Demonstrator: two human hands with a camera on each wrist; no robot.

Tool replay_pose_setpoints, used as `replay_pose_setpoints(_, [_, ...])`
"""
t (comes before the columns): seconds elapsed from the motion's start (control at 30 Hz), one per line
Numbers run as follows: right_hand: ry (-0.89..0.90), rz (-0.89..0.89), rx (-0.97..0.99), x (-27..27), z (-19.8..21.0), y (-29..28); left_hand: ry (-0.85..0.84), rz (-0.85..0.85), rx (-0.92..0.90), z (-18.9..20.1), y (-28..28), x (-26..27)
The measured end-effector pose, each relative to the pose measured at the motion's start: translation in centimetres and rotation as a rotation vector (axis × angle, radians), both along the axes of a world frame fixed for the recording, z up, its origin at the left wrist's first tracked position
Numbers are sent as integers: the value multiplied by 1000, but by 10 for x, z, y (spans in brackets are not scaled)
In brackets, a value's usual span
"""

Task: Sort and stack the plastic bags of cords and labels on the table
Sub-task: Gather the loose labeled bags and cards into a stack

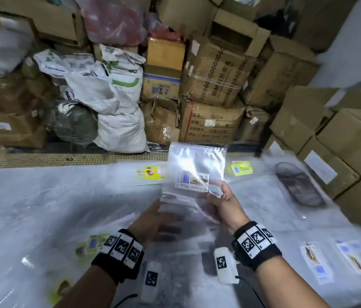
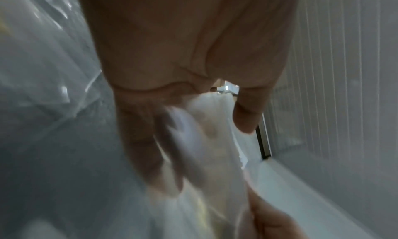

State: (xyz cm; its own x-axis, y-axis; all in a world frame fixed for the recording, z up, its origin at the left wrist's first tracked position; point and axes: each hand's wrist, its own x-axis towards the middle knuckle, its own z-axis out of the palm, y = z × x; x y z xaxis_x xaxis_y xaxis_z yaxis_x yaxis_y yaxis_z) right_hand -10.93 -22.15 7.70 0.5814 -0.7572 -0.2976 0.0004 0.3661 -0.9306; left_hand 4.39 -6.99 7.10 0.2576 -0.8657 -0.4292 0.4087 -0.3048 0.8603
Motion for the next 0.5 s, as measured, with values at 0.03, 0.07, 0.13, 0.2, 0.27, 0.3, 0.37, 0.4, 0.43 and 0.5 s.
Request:
replay_pose_setpoints(0.03, [-12, -71, 2, -14, 0, -7, -4, -47, 3, -1, -5, -13])
replay_pose_setpoints(0.07, [-42, -142, 13, -29, 0, -13, 24, -82, -18, -3, -11, -23])
replay_pose_setpoints(0.13, [-91, -292, 31, -60, -4, -25, 119, -113, -73, -9, -25, -43])
replay_pose_setpoints(0.2, [-166, -422, 78, -92, -5, -32, 173, -80, -87, -12, -41, -65])
replay_pose_setpoints(0.27, [-214, -522, 88, -123, -5, -37, 316, -33, -139, -16, -57, -91])
replay_pose_setpoints(0.3, [-215, -561, 74, -137, -5, -39, 391, -13, -154, -17, -66, -106])
replay_pose_setpoints(0.37, [-180, -615, 34, -165, -4, -45, 458, 38, -155, -19, -84, -138])
replay_pose_setpoints(0.4, [-189, -643, 52, -179, -8, -49, 428, 46, -126, -20, -94, -155])
replay_pose_setpoints(0.43, [-202, -668, 88, -194, -9, -52, 353, 40, -81, -19, -103, -174])
replay_pose_setpoints(0.5, [-205, -713, 139, -224, -18, -59, 157, 23, -29, -20, -120, -211])
